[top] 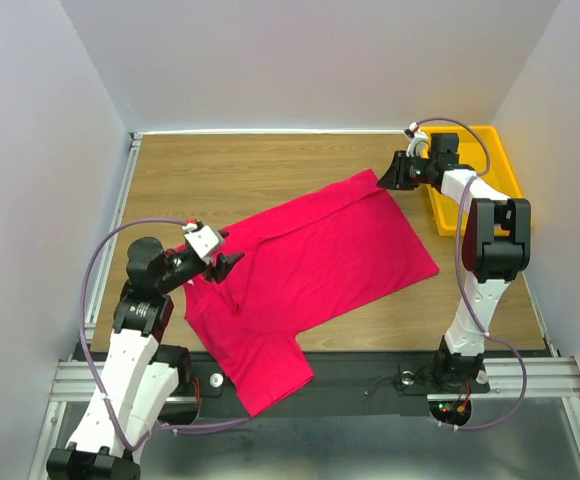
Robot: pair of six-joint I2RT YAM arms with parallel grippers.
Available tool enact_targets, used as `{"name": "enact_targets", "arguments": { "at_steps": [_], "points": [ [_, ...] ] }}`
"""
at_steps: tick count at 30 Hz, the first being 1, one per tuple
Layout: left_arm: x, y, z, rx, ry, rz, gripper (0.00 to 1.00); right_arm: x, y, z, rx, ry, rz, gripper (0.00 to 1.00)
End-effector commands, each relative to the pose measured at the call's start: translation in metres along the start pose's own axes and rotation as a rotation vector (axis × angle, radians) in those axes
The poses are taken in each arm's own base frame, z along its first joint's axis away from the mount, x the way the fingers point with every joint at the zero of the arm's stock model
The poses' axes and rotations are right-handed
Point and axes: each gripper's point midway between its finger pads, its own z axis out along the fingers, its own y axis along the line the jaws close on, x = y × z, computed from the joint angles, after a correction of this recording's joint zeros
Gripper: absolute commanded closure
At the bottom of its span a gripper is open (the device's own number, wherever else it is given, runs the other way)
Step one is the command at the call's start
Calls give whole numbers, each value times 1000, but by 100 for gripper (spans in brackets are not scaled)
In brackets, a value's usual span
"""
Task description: Fold and stack the t-shirts
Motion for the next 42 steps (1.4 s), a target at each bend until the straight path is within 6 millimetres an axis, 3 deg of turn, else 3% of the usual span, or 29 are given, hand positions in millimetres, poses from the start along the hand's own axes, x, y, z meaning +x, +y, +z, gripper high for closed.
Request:
{"name": "enact_targets", "arguments": {
  "at_steps": [1, 3, 4, 5, 6, 8, 10, 11, 13, 14, 20, 29, 35, 42],
  "points": [
    [-34, 34, -9, -189, -48, 10, 32, -9, 10, -8, -22, -29, -47, 65],
    [-31, 52, -9, -293, -29, -94, 31, -8, 12, -8, -28, -29, -49, 65],
    [-15, 75, -11, -416, 29, -167, 29, -7, 13, -8, -37, -27, -50, 65],
    [-7, 83, -11, -474, 51, -270, 27, -7, 16, -9, -45, -25, -51, 65],
    [-11, 94, -11, -526, 52, -314, 26, -5, 17, -9, -53, -22, -48, 65],
    [19, 103, 4, -563, 147, -496, 25, -3, 22, -10, -79, -18, -49, 65],
    [28, 109, 18, -568, 193, -607, 25, -2, 24, -11, -86, -15, -43, 65],
    [53, 107, 31, -544, 270, -678, 25, -1, 24, -12, -84, -15, -42, 65],
    [69, 108, 42, -554, 321, -791, 28, -1, 27, -15, -83, -15, -46, 65],
    [89, 105, 49, -547, 378, -832, 28, 0, 27, -16, -80, -15, -47, 64],
    [131, 105, 53, -620, 490, -925, 31, 8, 31, -22, -82, -7, -43, 64],
    [174, 90, 46, -686, 669, -959, 36, 14, 27, -19, -72, 5, -30, 64],
    [180, 75, 51, -677, 723, -954, 41, 15, 25, -18, -66, 7, -30, 64],
    [188, 71, 44, -720, 780, -924, 46, 16, 21, -19, -58, 9, -24, 64]
  ]
}}
